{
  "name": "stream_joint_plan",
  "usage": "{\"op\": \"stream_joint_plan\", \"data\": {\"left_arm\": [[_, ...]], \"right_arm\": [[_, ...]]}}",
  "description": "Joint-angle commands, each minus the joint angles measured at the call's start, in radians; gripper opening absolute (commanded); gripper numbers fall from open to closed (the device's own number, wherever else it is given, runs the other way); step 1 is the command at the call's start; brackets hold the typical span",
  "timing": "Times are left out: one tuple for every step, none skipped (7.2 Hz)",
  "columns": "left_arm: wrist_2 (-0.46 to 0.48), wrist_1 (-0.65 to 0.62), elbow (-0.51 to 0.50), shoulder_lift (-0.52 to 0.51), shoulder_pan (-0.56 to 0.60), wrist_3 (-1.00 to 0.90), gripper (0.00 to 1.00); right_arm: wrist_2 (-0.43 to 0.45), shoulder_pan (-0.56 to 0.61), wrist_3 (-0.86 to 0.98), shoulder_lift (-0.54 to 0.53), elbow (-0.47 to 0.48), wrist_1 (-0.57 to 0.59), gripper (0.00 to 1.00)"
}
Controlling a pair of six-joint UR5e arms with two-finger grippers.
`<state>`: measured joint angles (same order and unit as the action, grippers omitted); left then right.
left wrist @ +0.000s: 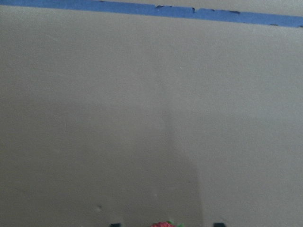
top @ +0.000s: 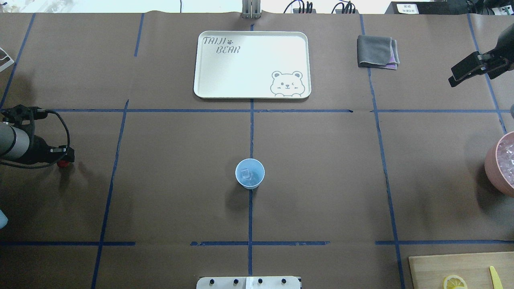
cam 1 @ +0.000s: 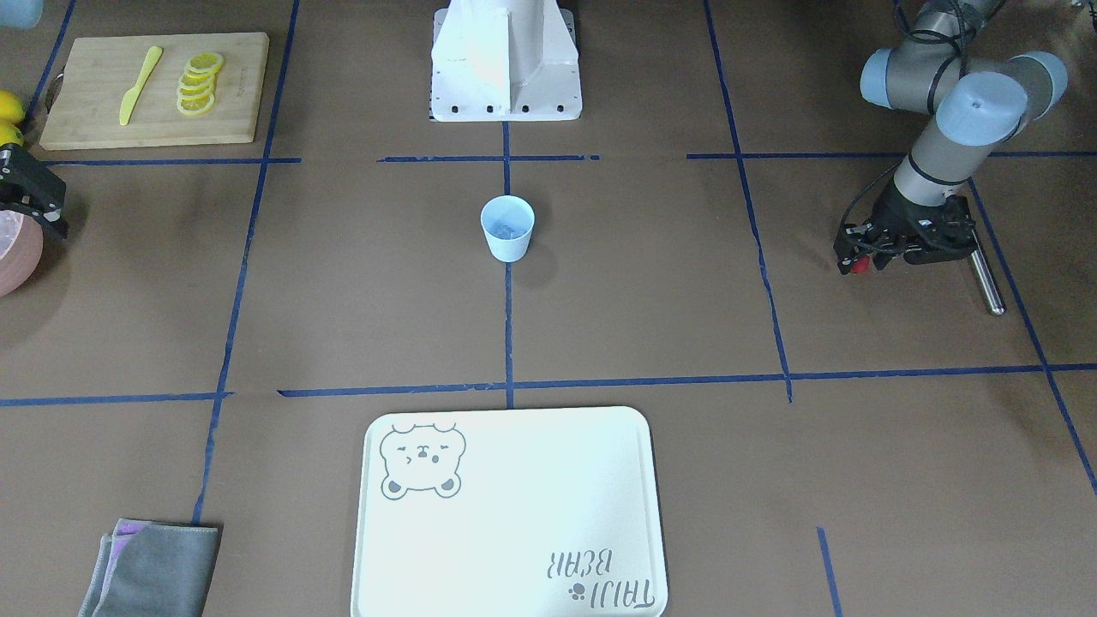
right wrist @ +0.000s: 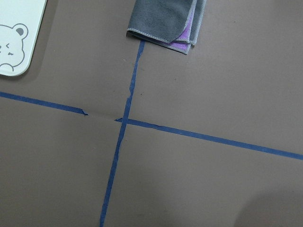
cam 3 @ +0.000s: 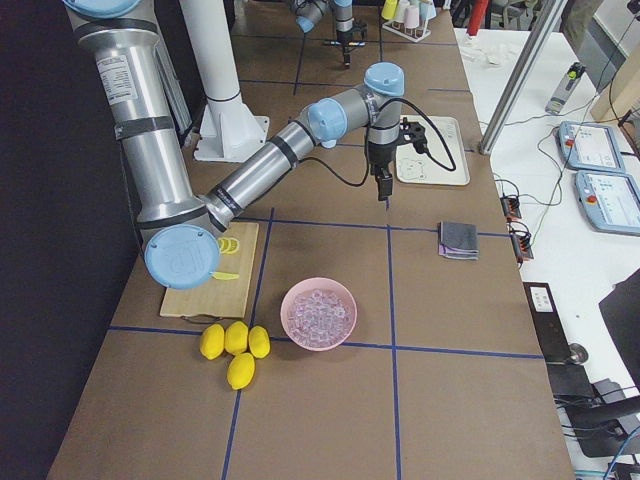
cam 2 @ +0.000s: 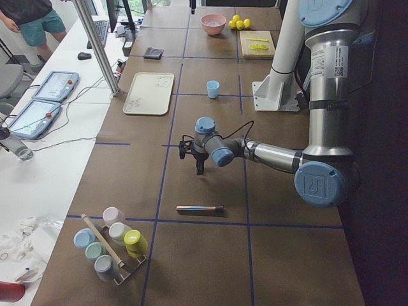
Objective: Mash ice and strawberries in cup
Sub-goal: 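Lower the left gripper onto the red strawberry and close on it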
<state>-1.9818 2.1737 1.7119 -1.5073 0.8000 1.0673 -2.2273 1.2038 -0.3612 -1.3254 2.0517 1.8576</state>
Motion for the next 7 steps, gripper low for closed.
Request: {"op": "stream_joint_plan", "data": {"left_arm": [[-0.002,0.002,0.000,0.006,0.002,-0.001,0.61],[-0.002,0.000,0.000,0.009,0.002,-0.001,0.61],[-0.003,0.002,0.003,0.009,0.002,0.000,0.61],[-0.003,0.002,0.002,0.007,0.002,0.000,0.61],[-0.003,0.000,0.000,0.006,0.002,0.000,0.55],[-0.003,0.000,0.002,0.006,0.002,0.000,0.48],[-0.003,0.002,0.002,0.006,0.002,0.000,0.34]], "right_arm": [[-0.002,0.000,-0.004,0.000,0.007,0.002,0.99],[-0.002,0.000,-0.007,0.000,0.008,0.000,0.99],[0.000,0.000,-0.007,-0.002,0.007,0.000,0.99],[0.000,0.000,-0.005,-0.002,0.005,0.000,0.99],[0.000,0.000,-0.005,-0.002,0.007,0.000,0.99],[-0.002,0.000,-0.005,-0.002,0.005,0.000,0.99],[-0.002,0.000,-0.005,-0.002,0.005,0.002,0.99]]}}
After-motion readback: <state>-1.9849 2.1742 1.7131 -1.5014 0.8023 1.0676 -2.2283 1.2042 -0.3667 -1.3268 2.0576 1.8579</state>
